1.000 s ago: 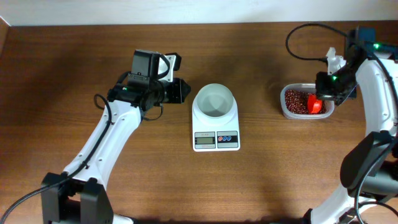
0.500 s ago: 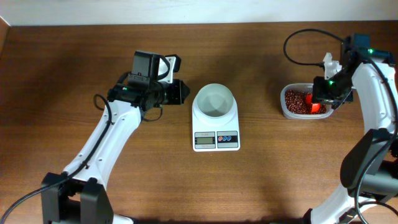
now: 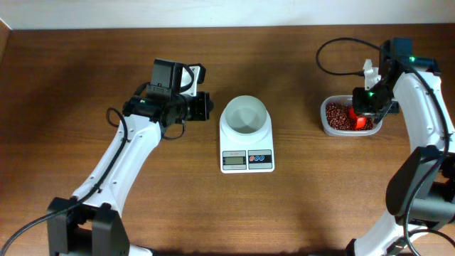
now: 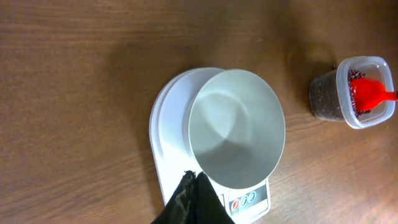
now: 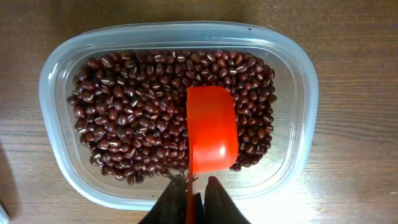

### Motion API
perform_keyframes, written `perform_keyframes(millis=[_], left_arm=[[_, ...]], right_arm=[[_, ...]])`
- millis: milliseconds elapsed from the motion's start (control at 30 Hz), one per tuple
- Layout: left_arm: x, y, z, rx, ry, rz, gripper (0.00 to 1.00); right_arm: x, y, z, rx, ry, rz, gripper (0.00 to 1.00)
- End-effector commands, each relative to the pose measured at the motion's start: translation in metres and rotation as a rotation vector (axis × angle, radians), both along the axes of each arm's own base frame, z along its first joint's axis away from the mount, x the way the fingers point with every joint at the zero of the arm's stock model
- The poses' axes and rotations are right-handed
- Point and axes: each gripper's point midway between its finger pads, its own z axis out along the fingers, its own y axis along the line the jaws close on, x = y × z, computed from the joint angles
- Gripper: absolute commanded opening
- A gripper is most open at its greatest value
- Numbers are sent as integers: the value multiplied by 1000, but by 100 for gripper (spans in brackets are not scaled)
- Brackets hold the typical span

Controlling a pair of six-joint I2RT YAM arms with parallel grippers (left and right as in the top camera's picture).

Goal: Scoop item into bowl and weigh 50g on scale
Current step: 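Move left gripper to scale and press the TARE button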

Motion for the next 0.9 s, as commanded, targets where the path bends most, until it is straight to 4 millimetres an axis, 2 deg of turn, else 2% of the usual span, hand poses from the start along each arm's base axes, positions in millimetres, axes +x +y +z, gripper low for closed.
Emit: perform_keyframes(millis=[0,67,133,200,300,433,500,600,700,800,867], left_arm=[[-4,1,3,12,5,-6,0],[-9,2,2,23,18,-18,0],[-26,6,5,59,29,-66,0],[-45,9,19,92,12,-115,0],[-71,10,16,216,41,-147,0],[-94,-38,1,347,-28,-293,0],[-104,-66,-11,409,-117,-358,0],[-109,-96,-31,467,-246,-439,0],[-110,-117,-59,505,-291,-556,0],[-97,-121,-90,588,-305,-603,0],[-95,-121,-105,614,-289,-621,0]], right_arm=[[-2,0,-4,-12,12,7,4],[-2,0,-4,-12,12,7,4],[-2,0,-4,-11,13,5,4],[-3,0,-4,-10,16,5,4],[-3,0,-4,-10,16,5,4],[-3,0,-4,-10,16,5,4],[-3,0,-4,-10,16,5,4],[-3,0,-4,-11,15,5,4],[-3,0,-4,-11,16,6,4],[-3,0,-4,-11,15,5,4],[-3,0,-4,-11,15,5,4]])
